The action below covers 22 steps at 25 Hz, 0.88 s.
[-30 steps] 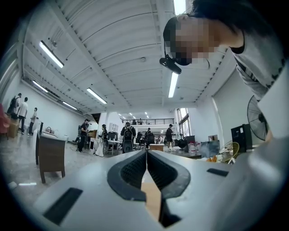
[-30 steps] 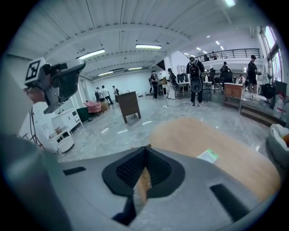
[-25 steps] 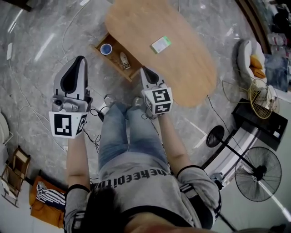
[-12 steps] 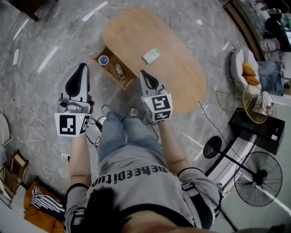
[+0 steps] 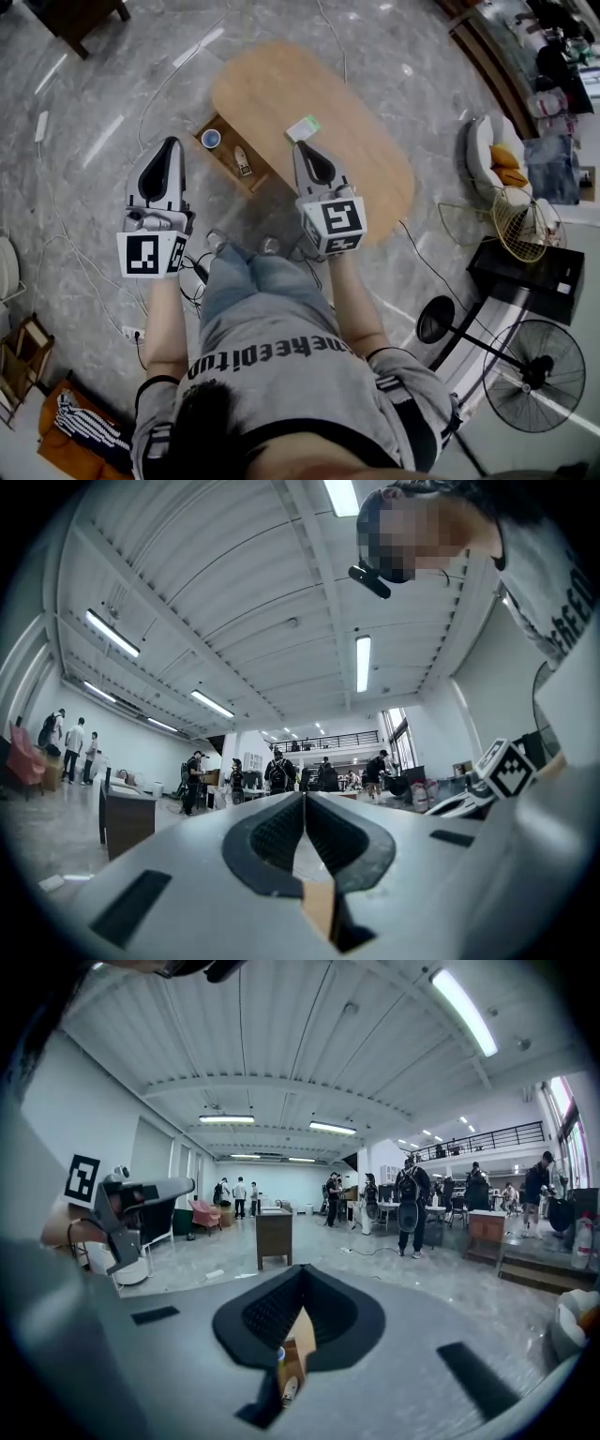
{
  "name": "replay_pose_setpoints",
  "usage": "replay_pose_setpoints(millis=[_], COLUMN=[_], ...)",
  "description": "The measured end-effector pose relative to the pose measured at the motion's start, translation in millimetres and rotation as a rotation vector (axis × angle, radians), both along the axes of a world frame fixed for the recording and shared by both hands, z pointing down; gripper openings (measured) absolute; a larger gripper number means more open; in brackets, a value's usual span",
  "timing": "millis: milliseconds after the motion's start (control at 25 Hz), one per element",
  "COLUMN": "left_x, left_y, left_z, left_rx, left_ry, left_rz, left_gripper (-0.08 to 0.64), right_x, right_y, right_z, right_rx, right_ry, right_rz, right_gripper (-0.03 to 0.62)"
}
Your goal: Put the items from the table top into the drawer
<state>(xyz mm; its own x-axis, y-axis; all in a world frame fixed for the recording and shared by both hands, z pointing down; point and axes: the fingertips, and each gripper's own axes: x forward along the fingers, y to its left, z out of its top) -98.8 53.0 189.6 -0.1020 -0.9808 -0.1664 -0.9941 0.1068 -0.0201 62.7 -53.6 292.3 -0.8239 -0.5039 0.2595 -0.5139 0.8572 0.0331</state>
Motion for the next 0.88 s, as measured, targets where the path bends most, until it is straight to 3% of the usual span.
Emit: replay_pose_setpoints(millis=[880], left_x=[58.9], left_y=[31.7], left_z=[-57.3], left_rx=[0.068], left_ry=[-0.032], left_rz=[-0.045], left_gripper=[0.011], right_x=[64.7], right_y=[17.3], right_z=[-109.7], right_rx=[0.168], right_ry=[-0.185], right_rz=[0.041], right_gripper=[-0.005])
